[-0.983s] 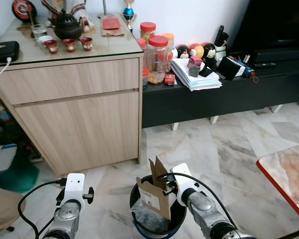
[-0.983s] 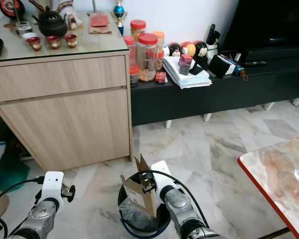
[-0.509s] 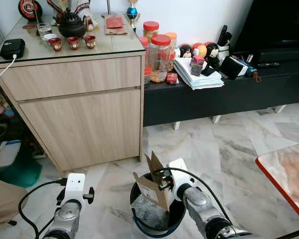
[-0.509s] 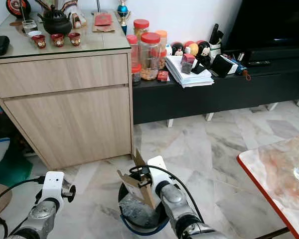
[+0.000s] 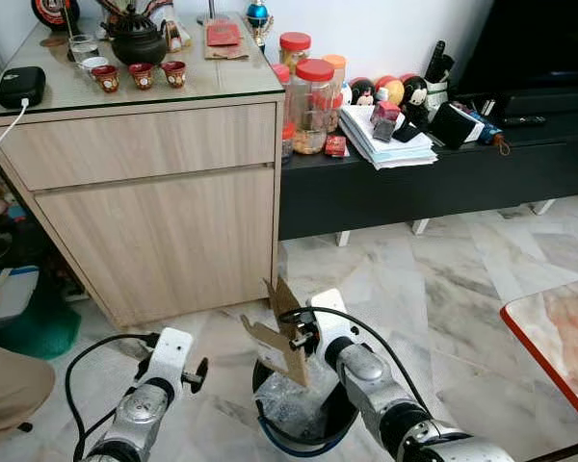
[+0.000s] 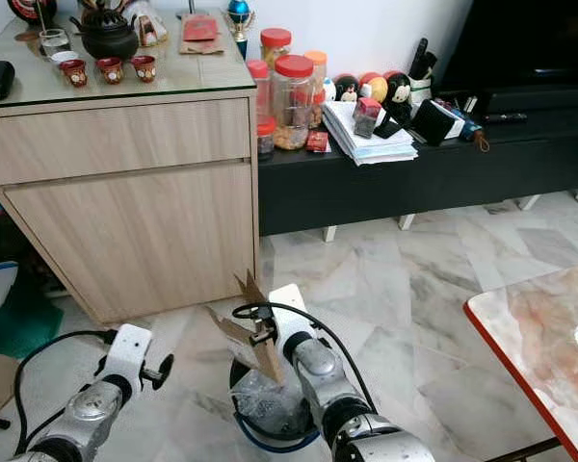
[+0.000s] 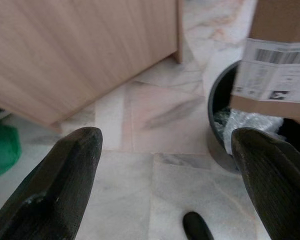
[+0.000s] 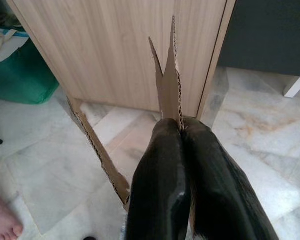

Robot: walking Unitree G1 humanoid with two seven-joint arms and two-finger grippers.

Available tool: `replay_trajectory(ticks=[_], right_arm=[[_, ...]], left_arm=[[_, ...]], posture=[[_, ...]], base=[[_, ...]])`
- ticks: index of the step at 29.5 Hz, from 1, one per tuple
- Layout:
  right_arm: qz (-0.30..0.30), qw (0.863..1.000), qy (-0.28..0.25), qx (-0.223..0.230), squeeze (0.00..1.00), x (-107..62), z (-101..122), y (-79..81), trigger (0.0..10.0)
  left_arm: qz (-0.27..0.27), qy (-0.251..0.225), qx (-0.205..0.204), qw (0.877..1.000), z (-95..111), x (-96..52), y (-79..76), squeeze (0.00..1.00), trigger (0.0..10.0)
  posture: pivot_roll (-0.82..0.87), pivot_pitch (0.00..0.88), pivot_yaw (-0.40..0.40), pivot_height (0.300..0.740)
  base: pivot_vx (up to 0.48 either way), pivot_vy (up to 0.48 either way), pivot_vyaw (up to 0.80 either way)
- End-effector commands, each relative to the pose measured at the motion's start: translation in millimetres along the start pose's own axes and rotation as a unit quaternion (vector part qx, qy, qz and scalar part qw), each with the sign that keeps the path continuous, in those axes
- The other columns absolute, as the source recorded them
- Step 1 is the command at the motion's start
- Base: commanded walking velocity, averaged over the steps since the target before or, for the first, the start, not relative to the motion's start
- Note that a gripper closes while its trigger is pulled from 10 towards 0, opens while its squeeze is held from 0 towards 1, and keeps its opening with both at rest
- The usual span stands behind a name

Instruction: Picking trash to rubbish bin

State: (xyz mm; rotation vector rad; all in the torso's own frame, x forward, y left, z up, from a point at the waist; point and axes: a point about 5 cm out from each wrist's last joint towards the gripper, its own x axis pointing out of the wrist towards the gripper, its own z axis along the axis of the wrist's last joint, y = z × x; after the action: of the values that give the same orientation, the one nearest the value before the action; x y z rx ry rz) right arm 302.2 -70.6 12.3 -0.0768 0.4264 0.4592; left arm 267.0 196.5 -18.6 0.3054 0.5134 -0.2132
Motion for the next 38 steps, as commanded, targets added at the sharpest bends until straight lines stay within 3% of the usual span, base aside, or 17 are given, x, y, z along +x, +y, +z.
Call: replay_trajectory(ticks=[1, 16, 17, 18, 19, 35, 36, 38], right_arm=[[0.001, 1.000, 0.001, -0.001, 0.00, 1.9, 4, 1.4, 10.0], [-0.023, 1.000, -0.011, -0.010, 0.00, 5.2, 15, -3.9, 10.0], [-0.023, 1.000, -0.011, -0.008, 0.61, 5.1, 15, -4.0, 10.0], [-0.024, 1.000, -0.011, -0.003, 0.88, 5.1, 15, -4.1, 10.0], [-0.025, 1.000, -0.010, -0.004, 1.00, 5.0, 15, -4.6, 10.0], [-0.046, 0.999, 0.002, -0.010, 0.98, 1.2, 7, -12.4, 10.0], [-0.046, 0.999, 0.006, -0.012, 0.00, 0.6, 5, -12.0, 10.0], [-0.045, 0.999, 0.016, -0.011, 0.00, -1.9, -3, -11.8, 10.0]], left_arm=[[-0.032, -0.013, 0.027, 0.999, 7, 2.3, -4.8, 0.00, 10.0], [-0.085, -0.030, 0.051, 0.995, 12, 2.9, -13.9, 0.00, 10.0], [-0.085, -0.030, 0.051, 0.995, 12, 2.9, -14.1, 0.00, 10.0], [-0.086, -0.030, 0.051, 0.995, 12, 2.9, -14.2, 0.00, 10.0], [-0.086, -0.030, 0.051, 0.995, 12, 2.9, -14.3, 0.00, 10.0], [-0.088, -0.030, 0.047, 0.995, 11, 2.2, -14.5, 0.00, 10.0], [-0.086, -0.030, 0.047, 0.995, 11, 2.2, -14.2, 0.00, 10.0], [-0.076, -0.029, 0.045, 0.996, 10, 2.1, -12.4, 0.00, 10.0]], posture=[[0.10, 0.062, -0.075, 0.740], [0.11, 0.063, -0.081, 0.740], [0.11, 0.063, -0.081, 0.740], [0.11, 0.063, -0.081, 0.740], [0.11, 0.063, -0.081, 0.740], [0.11, 0.064, -0.082, 0.740], [0.11, 0.064, -0.082, 0.740], [0.11, 0.064, -0.082, 0.740]], base=[[0.000, 0.000, 0.00], [0.000, 0.000, 0.00], [0.000, 0.000, 0.00], [0.000, 0.000, 0.00], [0.000, 0.000, 0.00], [0.000, 0.000, 0.00], [0.000, 0.000, 0.00], [0.000, 0.000, 0.00]])
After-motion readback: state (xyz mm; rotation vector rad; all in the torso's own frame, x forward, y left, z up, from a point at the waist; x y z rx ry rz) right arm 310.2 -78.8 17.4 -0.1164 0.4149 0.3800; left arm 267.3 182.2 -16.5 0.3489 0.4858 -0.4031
